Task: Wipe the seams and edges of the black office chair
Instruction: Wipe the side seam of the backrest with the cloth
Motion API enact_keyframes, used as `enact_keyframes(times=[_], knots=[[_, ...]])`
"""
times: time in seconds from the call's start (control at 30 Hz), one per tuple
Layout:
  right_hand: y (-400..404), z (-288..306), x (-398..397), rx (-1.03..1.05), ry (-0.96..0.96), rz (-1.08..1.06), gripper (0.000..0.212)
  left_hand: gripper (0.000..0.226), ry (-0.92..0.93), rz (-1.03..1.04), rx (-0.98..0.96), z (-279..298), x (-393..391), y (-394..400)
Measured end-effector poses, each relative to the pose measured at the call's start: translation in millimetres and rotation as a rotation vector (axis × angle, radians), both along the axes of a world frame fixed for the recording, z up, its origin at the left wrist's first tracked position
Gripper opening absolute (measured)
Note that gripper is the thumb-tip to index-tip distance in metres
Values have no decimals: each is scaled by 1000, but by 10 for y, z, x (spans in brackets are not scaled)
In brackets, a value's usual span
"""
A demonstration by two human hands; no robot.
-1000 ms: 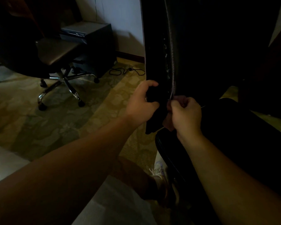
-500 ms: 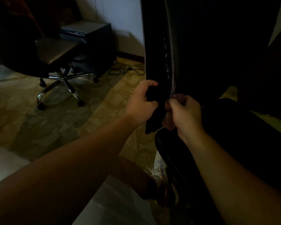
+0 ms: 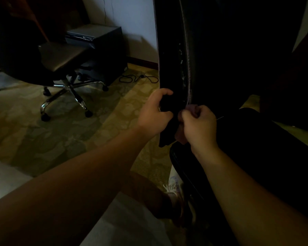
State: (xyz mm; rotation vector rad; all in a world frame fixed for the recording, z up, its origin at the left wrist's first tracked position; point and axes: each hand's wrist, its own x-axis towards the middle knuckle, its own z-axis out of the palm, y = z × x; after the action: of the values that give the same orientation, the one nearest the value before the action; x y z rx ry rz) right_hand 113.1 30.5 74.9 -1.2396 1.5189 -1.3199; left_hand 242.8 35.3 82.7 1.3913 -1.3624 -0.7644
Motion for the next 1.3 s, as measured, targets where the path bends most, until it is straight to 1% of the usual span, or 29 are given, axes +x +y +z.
enact_keyframes(times=[0.03,0.07,0.17,0.2,0.27,0.3,0.33,0.4,0.47,0.57,0.63,0.7,0.8,0.9,1.03,1.13,1.23,1.3], knots=[[33,-2,21,-8,50,11,6,55,-6,0,-3,-7,4,-4],[35,-12,19,-5,46,-30,7,55,-6,-2,-1,-6,4,-7],[0,-17,-9,10,-155,-185,7,54,17,-11,18,14,0,-6],[3,-22,5,13,-147,-172,7,54,9,-15,14,16,5,-6],[42,-37,52,23,-59,-66,7,54,-10,-13,-5,15,16,-2],[70,-38,70,26,-48,-32,7,55,-13,-10,-11,12,15,-1],[81,-41,77,34,-70,-31,6,55,-13,-8,-14,13,12,-1],[69,-55,75,77,-179,-79,3,55,-7,-10,-7,15,2,5],[77,-97,107,178,-299,-106,8,55,4,-19,-1,30,7,11],[176,-186,153,403,-410,-41,13,54,-3,-21,-7,43,18,19],[208,-185,164,477,-466,36,18,56,0,-18,0,28,14,16],[153,-123,193,486,-505,50,17,56,-17,-8,-1,20,16,4],[81,2,235,481,-585,-2,15,53,-16,6,-14,5,18,-11],[64,48,239,508,-627,-4,19,49,2,12,-27,-9,2,-10],[23,62,243,463,-660,1,19,38,118,-9,24,51,-5,-10],[13,14,249,520,-694,11,20,31,170,-17,19,77,-1,5],[-16,-12,294,610,-730,55,21,33,155,-18,11,77,-8,17],[-43,8,309,618,-759,71,23,33,151,-19,9,78,-15,16]])
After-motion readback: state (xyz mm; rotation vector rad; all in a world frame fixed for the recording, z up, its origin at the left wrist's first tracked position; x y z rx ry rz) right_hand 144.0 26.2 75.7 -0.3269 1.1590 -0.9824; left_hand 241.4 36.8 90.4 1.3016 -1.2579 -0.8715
